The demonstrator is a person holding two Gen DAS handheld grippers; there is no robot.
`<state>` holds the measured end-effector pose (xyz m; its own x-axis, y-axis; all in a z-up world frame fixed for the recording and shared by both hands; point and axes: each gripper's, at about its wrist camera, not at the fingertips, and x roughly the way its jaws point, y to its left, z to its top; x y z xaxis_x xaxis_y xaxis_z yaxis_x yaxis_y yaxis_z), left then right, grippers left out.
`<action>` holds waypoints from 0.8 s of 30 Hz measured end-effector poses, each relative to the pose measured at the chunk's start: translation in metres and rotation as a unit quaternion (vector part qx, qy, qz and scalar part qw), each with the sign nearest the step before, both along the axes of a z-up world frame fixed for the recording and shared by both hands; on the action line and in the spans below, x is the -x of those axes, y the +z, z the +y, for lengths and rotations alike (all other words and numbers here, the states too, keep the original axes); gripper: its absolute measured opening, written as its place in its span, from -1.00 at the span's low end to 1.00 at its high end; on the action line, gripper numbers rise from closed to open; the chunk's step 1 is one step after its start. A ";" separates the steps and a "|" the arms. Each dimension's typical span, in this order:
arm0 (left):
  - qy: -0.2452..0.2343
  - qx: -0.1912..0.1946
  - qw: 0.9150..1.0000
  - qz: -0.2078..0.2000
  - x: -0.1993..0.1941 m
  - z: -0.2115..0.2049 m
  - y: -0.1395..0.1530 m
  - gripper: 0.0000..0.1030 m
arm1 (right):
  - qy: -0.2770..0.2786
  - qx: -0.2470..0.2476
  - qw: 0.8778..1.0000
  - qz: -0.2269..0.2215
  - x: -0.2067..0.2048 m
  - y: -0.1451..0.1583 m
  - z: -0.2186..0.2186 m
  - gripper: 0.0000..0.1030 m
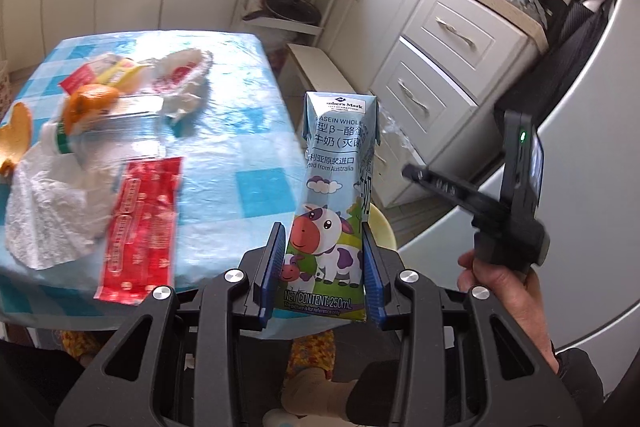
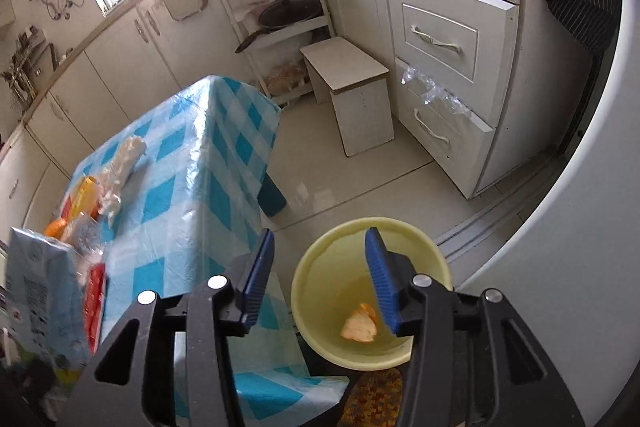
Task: Collect trash
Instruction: 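Lift the milk carton and peel piece and carry both over the yellow bin, then open the left tool to drop the carton while the right tool drops the peel into the bin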
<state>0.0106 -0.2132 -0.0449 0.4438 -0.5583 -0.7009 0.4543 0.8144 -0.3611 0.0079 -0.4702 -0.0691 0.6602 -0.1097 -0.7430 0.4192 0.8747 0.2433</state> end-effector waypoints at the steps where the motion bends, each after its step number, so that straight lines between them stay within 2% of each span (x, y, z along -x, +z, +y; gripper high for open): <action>1: -0.008 -0.002 1.000 0.005 -0.001 -0.011 -0.003 -0.33 | -0.001 0.001 1.000 -0.016 0.001 0.008 -0.001 -0.02; 3: -0.019 -0.003 1.000 0.017 -0.003 -0.031 -0.011 -0.33 | 0.003 0.001 0.998 -0.066 0.007 0.029 -0.003 0.10; 5: -0.026 -0.006 0.999 0.031 -0.007 -0.052 -0.022 -0.33 | 0.004 0.022 0.993 -0.115 0.012 0.051 -0.003 0.24; 9: -0.032 -0.011 0.997 0.062 -0.022 -0.096 -0.047 -0.33 | 0.002 0.086 0.974 -0.208 0.029 0.094 0.002 0.48; 11: -0.042 -0.017 0.995 0.092 -0.036 -0.124 -0.065 -0.33 | -0.005 0.096 0.967 -0.235 0.034 0.104 0.002 0.51; 14: -0.038 -0.034 0.991 0.125 -0.051 -0.148 -0.087 -0.16 | -0.012 0.090 0.964 -0.250 0.035 0.108 -0.001 0.53; 16: -0.026 -0.024 0.990 0.133 -0.055 -0.149 -0.089 0.09 | -0.012 0.083 0.965 -0.249 0.033 0.108 -0.004 0.54; 19: -0.018 -0.008 0.993 0.114 -0.051 -0.139 -0.076 0.31 | -0.012 0.077 0.964 -0.253 0.030 0.112 -0.005 0.56; 24: 0.015 0.000 0.997 0.073 -0.039 -0.100 -0.047 0.40 | -0.005 0.067 0.963 -0.261 0.031 0.115 0.003 0.61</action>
